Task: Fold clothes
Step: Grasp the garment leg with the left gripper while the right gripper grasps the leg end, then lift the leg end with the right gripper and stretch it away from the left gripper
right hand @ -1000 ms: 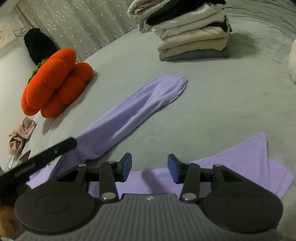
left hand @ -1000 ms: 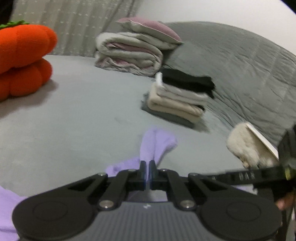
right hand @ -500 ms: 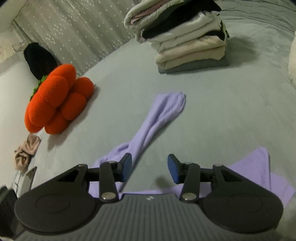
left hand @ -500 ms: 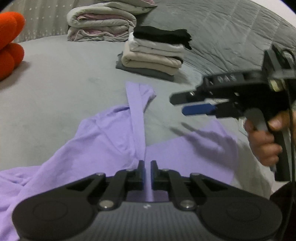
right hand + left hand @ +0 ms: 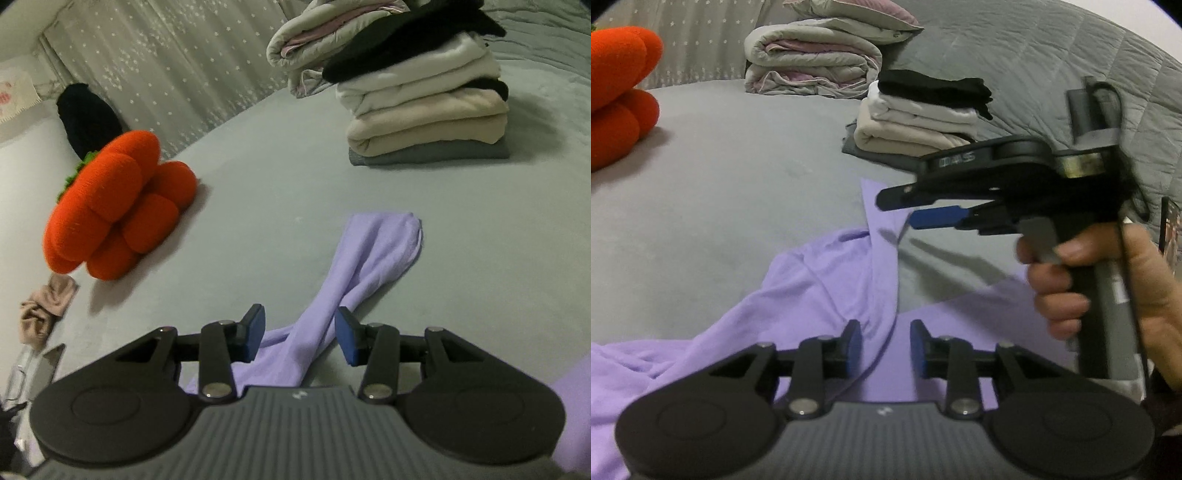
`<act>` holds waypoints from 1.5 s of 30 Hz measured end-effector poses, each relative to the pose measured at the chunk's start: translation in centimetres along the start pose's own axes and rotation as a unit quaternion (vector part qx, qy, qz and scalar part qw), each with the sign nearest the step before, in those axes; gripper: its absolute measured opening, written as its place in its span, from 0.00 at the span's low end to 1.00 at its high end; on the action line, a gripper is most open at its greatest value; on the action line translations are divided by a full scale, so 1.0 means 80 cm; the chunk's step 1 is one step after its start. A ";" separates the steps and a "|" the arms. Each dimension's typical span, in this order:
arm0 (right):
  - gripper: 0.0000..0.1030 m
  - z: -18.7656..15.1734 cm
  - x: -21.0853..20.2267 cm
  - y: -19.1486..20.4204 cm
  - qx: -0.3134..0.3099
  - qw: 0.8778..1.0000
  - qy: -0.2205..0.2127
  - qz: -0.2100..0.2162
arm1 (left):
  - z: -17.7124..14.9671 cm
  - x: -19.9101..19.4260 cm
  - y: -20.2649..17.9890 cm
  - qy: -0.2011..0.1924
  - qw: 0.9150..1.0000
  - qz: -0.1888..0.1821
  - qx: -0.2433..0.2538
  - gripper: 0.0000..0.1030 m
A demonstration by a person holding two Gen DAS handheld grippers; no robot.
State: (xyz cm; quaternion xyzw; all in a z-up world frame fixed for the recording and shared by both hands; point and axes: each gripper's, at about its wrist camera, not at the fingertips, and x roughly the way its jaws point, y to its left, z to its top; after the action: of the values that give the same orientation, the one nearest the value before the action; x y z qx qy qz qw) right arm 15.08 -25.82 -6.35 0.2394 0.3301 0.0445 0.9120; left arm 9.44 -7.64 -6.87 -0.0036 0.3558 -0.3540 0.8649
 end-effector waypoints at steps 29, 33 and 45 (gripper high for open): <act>0.07 0.033 -0.082 0.012 0.056 0.979 -0.168 0.105 | 0.013 -0.080 0.004 -0.147 0.989 0.014 -0.031 0.02; 0.07 0.034 -0.100 0.025 0.047 0.975 -0.182 0.116 | 0.008 -0.096 -0.002 -0.150 0.988 0.005 -0.023 0.02; 0.07 0.016 -0.135 0.020 -0.006 0.982 -0.169 0.081 | -0.016 -0.108 -0.020 -0.117 0.993 -0.023 0.021 0.02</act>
State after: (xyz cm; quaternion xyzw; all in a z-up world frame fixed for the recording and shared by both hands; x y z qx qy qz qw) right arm 7.64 -27.52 1.52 0.2637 0.1501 0.0792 0.9496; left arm 3.40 -3.22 -2.10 -0.0353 0.2443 -0.3785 0.8921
